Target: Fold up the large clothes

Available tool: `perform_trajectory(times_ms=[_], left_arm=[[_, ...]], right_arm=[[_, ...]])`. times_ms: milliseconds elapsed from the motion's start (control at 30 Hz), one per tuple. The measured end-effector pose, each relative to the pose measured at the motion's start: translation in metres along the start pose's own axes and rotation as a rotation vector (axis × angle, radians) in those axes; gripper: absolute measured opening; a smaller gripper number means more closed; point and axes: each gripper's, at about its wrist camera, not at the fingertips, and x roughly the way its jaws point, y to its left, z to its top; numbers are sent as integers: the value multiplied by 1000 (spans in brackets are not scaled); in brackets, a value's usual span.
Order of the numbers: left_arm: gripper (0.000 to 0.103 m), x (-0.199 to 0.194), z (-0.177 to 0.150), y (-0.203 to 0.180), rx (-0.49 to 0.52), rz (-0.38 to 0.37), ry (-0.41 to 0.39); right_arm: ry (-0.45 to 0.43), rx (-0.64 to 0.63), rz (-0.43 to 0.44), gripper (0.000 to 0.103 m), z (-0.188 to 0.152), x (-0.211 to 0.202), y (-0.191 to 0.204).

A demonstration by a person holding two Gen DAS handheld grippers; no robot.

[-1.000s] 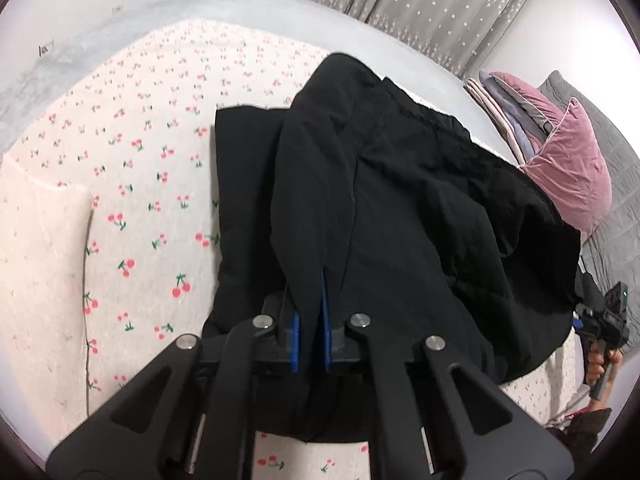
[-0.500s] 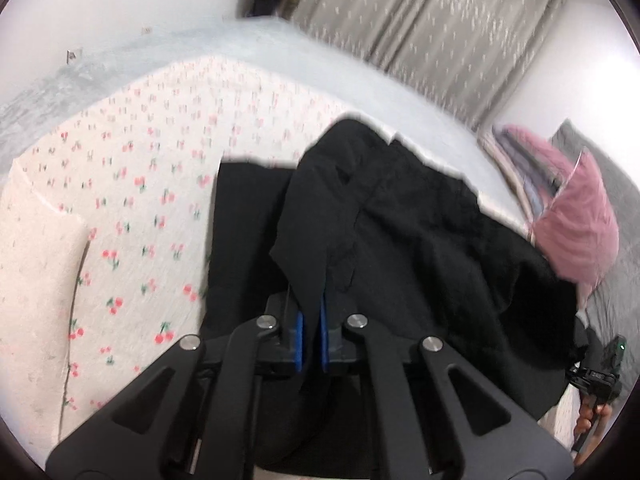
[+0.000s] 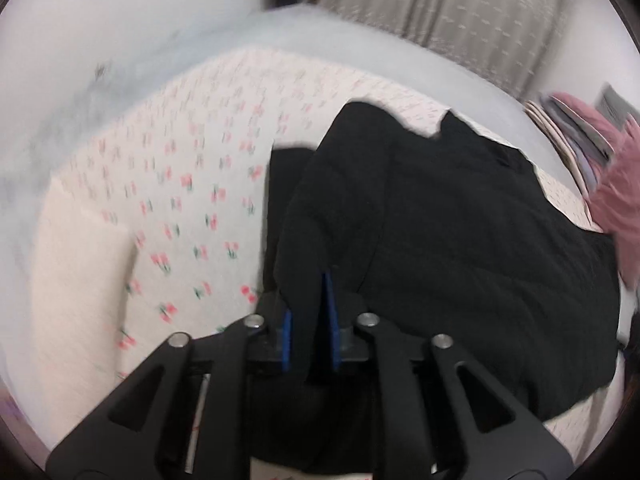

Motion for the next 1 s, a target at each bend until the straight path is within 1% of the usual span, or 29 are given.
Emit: perform_trajectory(times_ms=[33, 67, 100, 133, 167, 200, 267, 300, 367, 433, 467, 500, 533, 567, 600, 633, 667, 700, 767, 833, 867, 900, 933, 1000], left_arm=[[49, -5, 3, 0, 16, -34, -1], [68, -8, 5, 2, 23, -66, -8], [71, -11, 7, 1, 26, -92, -33], [72, -13, 14, 2, 30, -98, -64], [72, -10, 19, 4, 32, -86, -68], [72, -5, 29, 4, 35, -73, -65], [72, 11, 43, 4, 27, -102, -47], [72, 23, 51, 5, 22, -122, -26], [72, 46, 63, 4, 24, -133, 12], [72, 79, 73, 4, 17, -142, 78], [69, 90, 74, 4, 3, -157, 108], [67, 102, 75, 5, -18, -173, 131], [59, 108, 76, 4, -25, -175, 124], [42, 107, 77, 1, -18, -178, 101], [30, 104, 79, -4, -3, -194, 71], [8, 99, 79, -7, 2, -220, 47], [7, 91, 80, -9, 0, -255, 21], [6, 80, 82, -10, -9, -296, -24], [6, 60, 93, -6, -49, -334, -95], [6, 40, 111, 1, -117, -408, -171], [6, 34, 118, 2, -133, -427, -201], [6, 29, 127, 1, -131, -418, -241], [6, 26, 136, -2, -116, -393, -281], [6, 35, 152, -7, -107, -363, -312]], right_arm=[[-34, -30, -9, 27, 1, -11, 4], [-64, -59, -4, 30, 2, -20, 8], [-79, -78, 5, 42, 0, -25, 10], [-91, -96, 17, 66, 3, -26, 13], [-101, -105, 19, 77, 8, -24, 16], [-111, -108, 15, 78, 11, -22, 18], [-125, -118, 12, 78, 25, -12, 28], [-126, -115, 15, 78, 36, -3, 32], [-132, -104, 15, 78, 53, 19, 40], [-133, -106, -26, 78, 69, 43, 40], [-134, -105, -55, 78, 75, 56, 41], [-136, -104, -67, 77, 78, 62, 44], [-147, -102, -68, 75, 82, 71, 46], [-163, -105, -46, 72, 85, 79, 49], [-168, -121, -21, 56, 87, 84, 51], [-174, -140, -5, 27, 87, 88, 55], [-194, -176, -7, 17, 86, 88, 62], [-227, -197, -18, 10, 85, 86, 67], [-350, -233, -18, 7, 85, 67, 80], [-425, -226, 11, 7, 94, 52, 87], [-466, -226, 31, 7, 104, 43, 93], [-486, -229, 36, 7, 108, 39, 98], [-517, -236, 29, 7, 119, 36, 107], [-558, -258, -4, 7, 138, 39, 121]])
